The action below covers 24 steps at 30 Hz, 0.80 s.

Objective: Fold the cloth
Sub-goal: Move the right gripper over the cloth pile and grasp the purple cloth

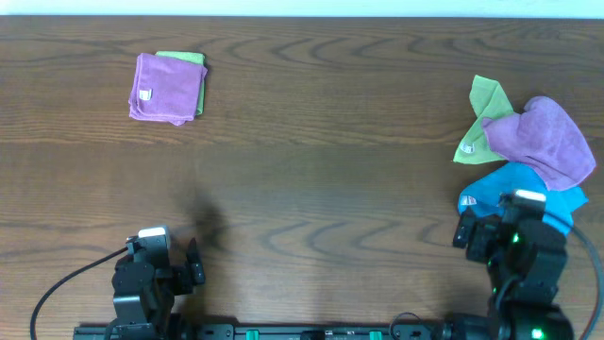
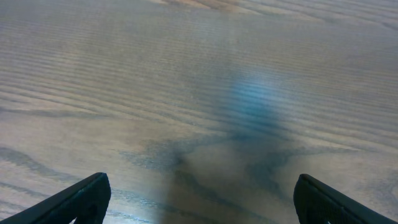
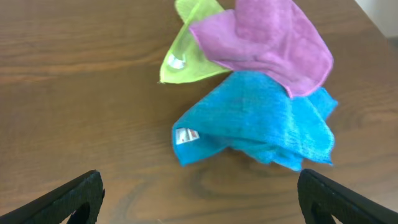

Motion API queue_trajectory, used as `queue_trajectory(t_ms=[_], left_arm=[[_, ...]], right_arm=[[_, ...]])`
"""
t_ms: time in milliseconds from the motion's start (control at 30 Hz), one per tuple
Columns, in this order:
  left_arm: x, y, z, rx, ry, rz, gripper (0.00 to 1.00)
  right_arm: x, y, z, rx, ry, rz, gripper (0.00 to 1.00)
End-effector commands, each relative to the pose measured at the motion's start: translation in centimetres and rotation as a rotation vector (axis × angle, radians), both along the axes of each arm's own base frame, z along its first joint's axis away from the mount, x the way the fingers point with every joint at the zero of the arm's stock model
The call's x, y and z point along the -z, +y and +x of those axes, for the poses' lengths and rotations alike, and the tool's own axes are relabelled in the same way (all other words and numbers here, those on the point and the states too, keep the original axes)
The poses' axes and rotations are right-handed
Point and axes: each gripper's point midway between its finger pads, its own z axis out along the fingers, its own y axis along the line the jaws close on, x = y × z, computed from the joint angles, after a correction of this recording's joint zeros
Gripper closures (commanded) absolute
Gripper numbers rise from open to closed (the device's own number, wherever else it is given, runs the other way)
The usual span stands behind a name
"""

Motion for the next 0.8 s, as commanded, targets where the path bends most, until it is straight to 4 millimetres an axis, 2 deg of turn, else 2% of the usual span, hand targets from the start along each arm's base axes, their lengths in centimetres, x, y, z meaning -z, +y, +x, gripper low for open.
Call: queue_trajectory(t_ms=[0, 167, 267, 367, 500, 667, 767], left_arm=[[1.2, 0.0, -0.3, 0.011, 0.036, 0.012, 0.05], [1.2, 0.0, -0.3, 0.011, 0.036, 0.012, 0.05], [1.2, 0.0, -0.3, 0.011, 0.036, 0.012, 0.05], [1.2, 0.0, -0.3, 0.011, 0.036, 0.012, 0.05], [1.2, 0.0, -0.3, 0.011, 0.036, 0.012, 0.05], [1.2, 0.0, -0.3, 0.011, 0.036, 0.012, 0.05], [1.2, 0.0, -0.3, 0.011, 0.036, 0.012, 0.05]], right_arm=[[-1.8, -1.4, 0.8, 0.112, -0.014, 0.023, 0.01], [-3.4, -2.9, 2.8, 0.185, 0.012, 0.034, 0.01], [-4.2, -4.5, 4.5, 0.230, 0.015, 0.033, 0.01], [-4.1, -6.2, 6.4, 0.272, 0.019, 0.034, 0.01], [-2.1, -8.6, 8.8, 0.326, 0.073, 0.043, 0.01], [0.3, -10.0, 12.0, 0.290, 0.103, 0.005, 0.01], [1.9, -10.4, 13.3, 0.290, 0.116, 0.008, 0.01]])
